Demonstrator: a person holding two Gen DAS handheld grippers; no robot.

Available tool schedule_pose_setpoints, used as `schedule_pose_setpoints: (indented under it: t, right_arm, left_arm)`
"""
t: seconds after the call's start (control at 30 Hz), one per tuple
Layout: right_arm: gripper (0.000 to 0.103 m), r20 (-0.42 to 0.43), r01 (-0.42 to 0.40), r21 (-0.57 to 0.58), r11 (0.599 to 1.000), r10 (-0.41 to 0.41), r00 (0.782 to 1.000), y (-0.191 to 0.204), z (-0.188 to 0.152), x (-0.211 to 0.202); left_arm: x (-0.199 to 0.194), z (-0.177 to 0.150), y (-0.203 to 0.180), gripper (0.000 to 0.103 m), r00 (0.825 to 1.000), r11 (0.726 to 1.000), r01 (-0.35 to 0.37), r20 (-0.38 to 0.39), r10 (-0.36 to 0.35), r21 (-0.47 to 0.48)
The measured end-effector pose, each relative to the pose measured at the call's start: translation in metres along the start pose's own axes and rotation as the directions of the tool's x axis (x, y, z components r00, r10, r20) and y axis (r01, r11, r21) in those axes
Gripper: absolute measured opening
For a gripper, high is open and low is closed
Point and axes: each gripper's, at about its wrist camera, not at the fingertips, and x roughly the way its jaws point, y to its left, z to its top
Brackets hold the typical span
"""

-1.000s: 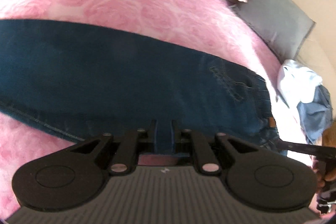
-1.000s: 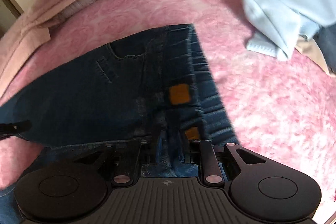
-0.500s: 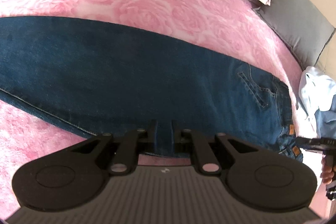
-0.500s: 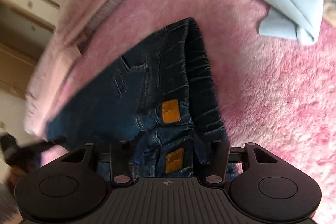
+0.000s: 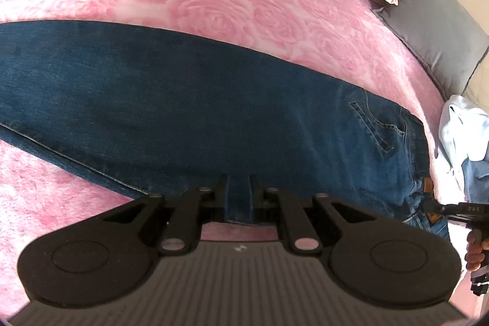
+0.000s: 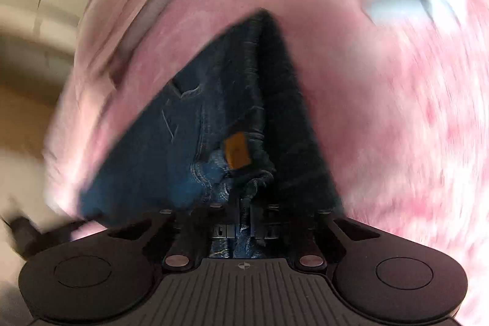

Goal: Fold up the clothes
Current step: 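Lift the blue jeans with both grippers and lay them flat on the bed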

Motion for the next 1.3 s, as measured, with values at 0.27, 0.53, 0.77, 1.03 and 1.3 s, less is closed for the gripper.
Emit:
schedule_pose_setpoints:
  t: [0.27, 0.53, 0.77, 1.03, 1.3]
  right_arm:
    - [0.002, 0.168, 0.259, -0.073, 0.963, -0.245, 0.955, 0.018, -0.015, -0.01]
    - [0.003, 0.273, 0.284, -0.07, 0.956, -0.255, 0.927, 0.021, -0.025, -0.01]
    - [0.019, 0.248, 0.394, -0.046, 0.918, -0.371, 0.895, 0.026, -0.018, -0.015]
    - [0.019, 0.224, 0.315, -0.153, 0.937, -0.278, 0.934, 0.062, -0.047, -0.039]
    - [0.0, 0.208, 0.65, -0.004, 0.76, -0.635, 0.744, 0.018, -0.061, -0.036]
  left_arm:
    - [0.012, -0.003, -0.006, 0.009, 1.0, 1.0, -0.002, -0.005, 0.002, 0.02]
    - [0.008, -0.006, -0.009, 0.009, 1.0, 0.998, -0.017, 0.009, 0.016, 0.06]
    - [0.004, -0.01, -0.008, 0.009, 0.999, 0.997, -0.032, 0.007, 0.031, 0.066]
    - [-0.016, -0.02, -0.007, 0.009, 1.0, 0.999, -0.009, 0.006, 0.009, 0.036]
    - [-0.025, -0.036, 0.005, 0.009, 1.0, 0.999, -0.017, 0.012, 0.016, 0.038]
